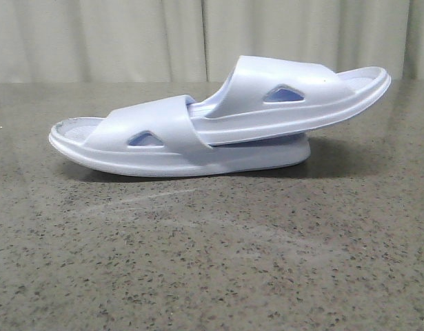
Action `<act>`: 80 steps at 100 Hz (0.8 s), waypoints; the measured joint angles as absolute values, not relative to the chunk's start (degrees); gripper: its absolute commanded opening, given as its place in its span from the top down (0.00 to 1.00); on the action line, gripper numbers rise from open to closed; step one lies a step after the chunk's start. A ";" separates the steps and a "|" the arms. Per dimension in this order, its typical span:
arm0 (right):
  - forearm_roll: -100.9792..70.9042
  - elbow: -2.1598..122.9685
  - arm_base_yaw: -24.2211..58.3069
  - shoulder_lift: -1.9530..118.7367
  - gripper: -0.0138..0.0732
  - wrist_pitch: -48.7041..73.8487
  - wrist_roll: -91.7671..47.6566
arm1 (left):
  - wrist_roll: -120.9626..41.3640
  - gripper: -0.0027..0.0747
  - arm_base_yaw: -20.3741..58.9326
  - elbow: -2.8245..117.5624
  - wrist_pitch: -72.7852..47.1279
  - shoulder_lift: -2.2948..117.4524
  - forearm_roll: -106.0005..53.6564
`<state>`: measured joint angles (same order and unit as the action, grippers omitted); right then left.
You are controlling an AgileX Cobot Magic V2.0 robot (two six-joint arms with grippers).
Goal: Insert blue slippers together front up
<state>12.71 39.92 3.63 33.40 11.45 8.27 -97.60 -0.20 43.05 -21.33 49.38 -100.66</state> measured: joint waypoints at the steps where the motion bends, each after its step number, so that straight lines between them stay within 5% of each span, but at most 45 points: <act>1: 12.82 39.67 3.48 33.19 0.26 11.20 8.27 | -97.60 0.55 -0.20 42.65 -21.15 48.92 -100.51; 38: 16.23 21.77 3.25 19.77 0.27 1.27 8.27 | -97.64 0.55 -0.20 24.89 -15.63 27.14 -100.88; 80: 16.13 16.36 3.25 8.65 0.27 9.67 8.27 | -97.64 0.55 -0.20 13.02 -12.33 15.02 -102.47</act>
